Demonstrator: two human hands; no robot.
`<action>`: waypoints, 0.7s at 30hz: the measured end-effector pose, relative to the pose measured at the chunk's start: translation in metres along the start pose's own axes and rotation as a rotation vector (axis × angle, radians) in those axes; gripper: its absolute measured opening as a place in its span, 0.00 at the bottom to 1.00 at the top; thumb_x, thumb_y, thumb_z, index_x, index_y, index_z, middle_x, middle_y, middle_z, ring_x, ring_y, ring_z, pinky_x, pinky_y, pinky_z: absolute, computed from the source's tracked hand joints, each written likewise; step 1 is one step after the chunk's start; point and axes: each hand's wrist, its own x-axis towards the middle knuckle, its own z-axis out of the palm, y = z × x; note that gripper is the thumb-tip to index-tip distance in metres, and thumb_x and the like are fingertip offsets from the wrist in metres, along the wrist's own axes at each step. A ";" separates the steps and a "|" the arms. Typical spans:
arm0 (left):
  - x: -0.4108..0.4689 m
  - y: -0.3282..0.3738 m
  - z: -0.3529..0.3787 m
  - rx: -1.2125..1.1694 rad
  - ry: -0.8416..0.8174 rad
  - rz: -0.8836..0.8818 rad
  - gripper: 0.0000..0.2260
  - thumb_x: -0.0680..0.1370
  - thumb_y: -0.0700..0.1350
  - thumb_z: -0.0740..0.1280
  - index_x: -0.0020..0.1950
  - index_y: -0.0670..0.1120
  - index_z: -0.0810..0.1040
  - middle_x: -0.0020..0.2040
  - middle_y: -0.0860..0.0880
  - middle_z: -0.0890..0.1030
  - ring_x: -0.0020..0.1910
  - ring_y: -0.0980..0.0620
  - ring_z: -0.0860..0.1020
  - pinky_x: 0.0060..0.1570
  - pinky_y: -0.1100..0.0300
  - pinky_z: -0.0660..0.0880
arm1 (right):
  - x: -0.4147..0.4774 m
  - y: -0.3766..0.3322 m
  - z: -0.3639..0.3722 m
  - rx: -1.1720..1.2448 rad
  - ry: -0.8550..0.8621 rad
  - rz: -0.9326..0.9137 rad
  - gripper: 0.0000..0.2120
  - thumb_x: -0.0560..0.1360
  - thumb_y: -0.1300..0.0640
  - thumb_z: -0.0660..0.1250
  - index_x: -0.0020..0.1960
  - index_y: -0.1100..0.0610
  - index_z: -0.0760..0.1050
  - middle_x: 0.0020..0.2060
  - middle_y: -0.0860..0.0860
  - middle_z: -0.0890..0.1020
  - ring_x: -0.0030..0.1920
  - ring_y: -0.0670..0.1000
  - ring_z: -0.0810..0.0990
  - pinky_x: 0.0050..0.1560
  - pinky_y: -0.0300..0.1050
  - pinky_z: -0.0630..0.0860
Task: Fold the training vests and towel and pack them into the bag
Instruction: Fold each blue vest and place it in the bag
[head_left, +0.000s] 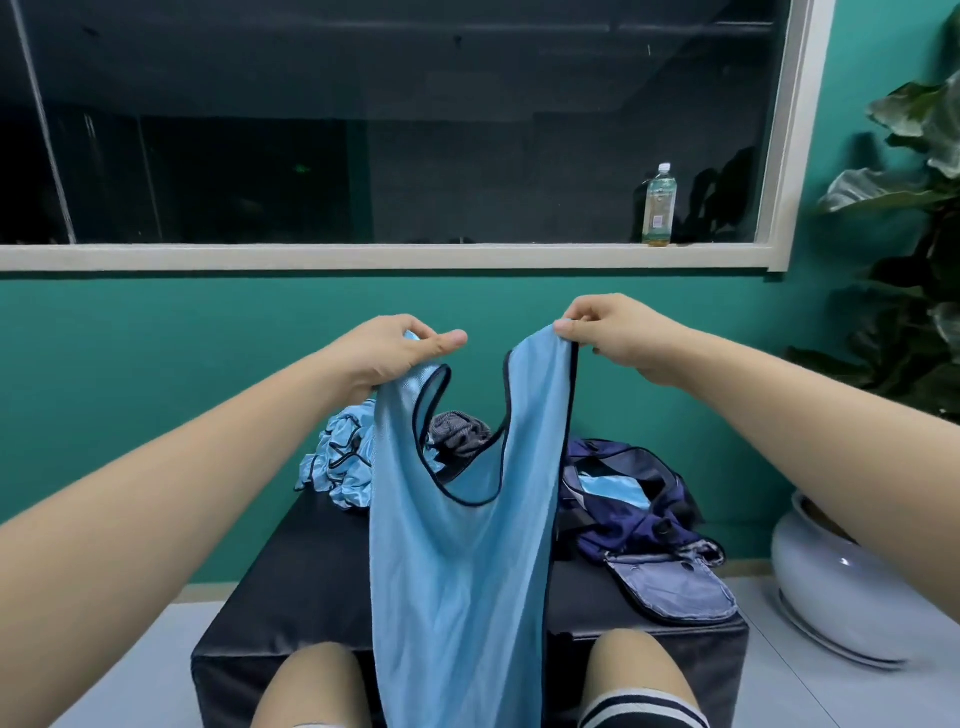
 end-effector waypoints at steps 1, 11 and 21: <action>0.001 -0.004 -0.009 -0.037 -0.010 -0.031 0.35 0.61 0.76 0.79 0.57 0.54 0.83 0.59 0.49 0.83 0.59 0.47 0.82 0.62 0.48 0.79 | 0.005 0.005 -0.004 0.041 0.030 0.014 0.11 0.82 0.45 0.70 0.48 0.51 0.81 0.47 0.49 0.83 0.46 0.51 0.77 0.50 0.51 0.74; 0.006 -0.053 -0.085 -0.267 -0.168 -0.152 0.26 0.75 0.34 0.77 0.71 0.47 0.76 0.69 0.41 0.81 0.64 0.44 0.83 0.65 0.49 0.78 | 0.028 0.030 -0.034 0.271 0.227 0.067 0.06 0.83 0.53 0.69 0.49 0.54 0.79 0.49 0.54 0.82 0.47 0.52 0.78 0.47 0.47 0.80; 0.015 -0.065 -0.101 -0.308 0.190 -0.115 0.15 0.75 0.36 0.79 0.59 0.36 0.84 0.57 0.36 0.86 0.49 0.45 0.84 0.52 0.55 0.81 | 0.029 0.025 -0.040 0.275 0.275 -0.013 0.05 0.85 0.55 0.67 0.54 0.56 0.79 0.49 0.52 0.83 0.45 0.49 0.80 0.43 0.42 0.78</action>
